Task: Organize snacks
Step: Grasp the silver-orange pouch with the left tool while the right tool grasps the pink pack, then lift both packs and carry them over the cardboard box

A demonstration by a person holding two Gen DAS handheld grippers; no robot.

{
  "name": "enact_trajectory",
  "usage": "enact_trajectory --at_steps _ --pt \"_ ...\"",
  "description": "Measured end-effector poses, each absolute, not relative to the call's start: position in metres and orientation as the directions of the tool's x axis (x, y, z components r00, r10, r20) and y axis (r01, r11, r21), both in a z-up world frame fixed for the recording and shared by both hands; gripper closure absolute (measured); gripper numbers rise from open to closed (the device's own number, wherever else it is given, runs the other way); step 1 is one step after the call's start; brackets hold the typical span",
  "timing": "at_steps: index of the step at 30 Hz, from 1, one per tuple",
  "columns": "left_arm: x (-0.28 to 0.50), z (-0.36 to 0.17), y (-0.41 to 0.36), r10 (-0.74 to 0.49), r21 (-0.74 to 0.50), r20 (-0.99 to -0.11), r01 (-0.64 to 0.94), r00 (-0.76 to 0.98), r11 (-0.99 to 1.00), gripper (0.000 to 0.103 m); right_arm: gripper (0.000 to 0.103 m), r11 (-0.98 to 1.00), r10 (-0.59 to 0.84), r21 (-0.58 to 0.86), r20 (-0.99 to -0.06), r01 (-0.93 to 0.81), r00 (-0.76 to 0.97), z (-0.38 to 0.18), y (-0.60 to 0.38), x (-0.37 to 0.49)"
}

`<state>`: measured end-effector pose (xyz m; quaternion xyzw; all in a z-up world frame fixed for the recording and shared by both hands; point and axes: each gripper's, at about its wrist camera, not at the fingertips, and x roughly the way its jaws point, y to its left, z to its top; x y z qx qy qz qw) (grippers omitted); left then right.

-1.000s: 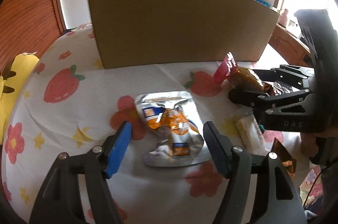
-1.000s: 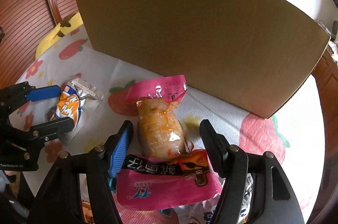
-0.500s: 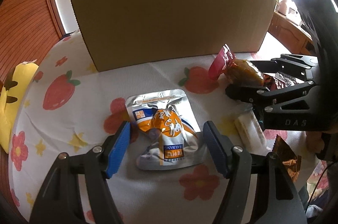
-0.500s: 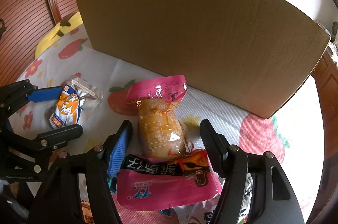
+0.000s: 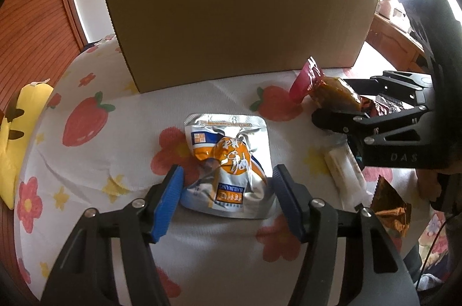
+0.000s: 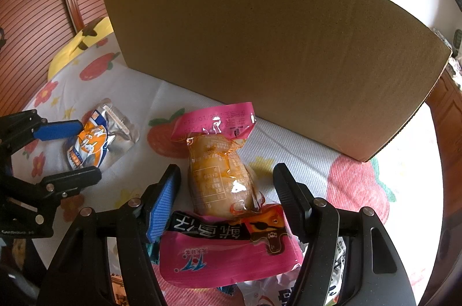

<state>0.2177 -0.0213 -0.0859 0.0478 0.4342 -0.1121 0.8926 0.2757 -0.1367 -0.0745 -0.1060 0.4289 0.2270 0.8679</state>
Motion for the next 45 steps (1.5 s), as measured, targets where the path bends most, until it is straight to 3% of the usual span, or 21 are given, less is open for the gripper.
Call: enact_trajectory --at_steps 6,8,11,12,37,39,43,45 --pt "0.22 -0.086 -0.023 -0.155 -0.011 -0.787 0.238 0.597 0.971 0.037 0.035 0.874 0.303 0.011 -0.793 -0.485 0.529 -0.074 -0.137 0.276" --pt "0.218 -0.086 -0.023 -0.163 -0.011 -0.782 0.248 0.602 0.969 0.041 0.035 0.874 0.303 0.011 -0.793 -0.485 0.529 -0.074 -0.137 0.276" --pt "0.214 -0.085 -0.023 -0.165 -0.005 -0.779 0.257 0.606 0.966 0.05 0.035 0.874 0.303 0.011 -0.793 -0.485 0.529 -0.074 -0.138 0.276" --pt "0.211 -0.082 -0.022 -0.163 0.003 -0.766 0.257 0.622 0.966 0.07 0.035 0.874 0.303 0.011 -0.793 -0.485 0.529 -0.074 -0.138 0.276" --pt "0.177 -0.042 -0.003 -0.179 -0.011 -0.667 0.23 0.723 0.973 0.07 0.035 0.875 0.302 0.01 -0.793 -0.485 0.529 -0.075 -0.136 0.276" --pt "0.176 -0.041 -0.001 -0.182 -0.021 -0.663 0.225 0.726 0.974 0.07 0.038 0.879 0.295 0.004 -0.791 -0.477 0.536 -0.075 -0.136 0.276" --pt "0.174 -0.039 0.003 -0.191 -0.035 -0.651 0.223 0.734 0.974 0.07 0.059 0.889 0.291 0.011 -0.785 -0.457 0.547 -0.073 -0.14 0.277" --pt "0.171 -0.038 0.004 -0.194 -0.037 -0.648 0.224 0.736 0.974 0.07 0.06 0.892 0.286 0.008 -0.785 -0.452 0.55 -0.072 -0.141 0.278"
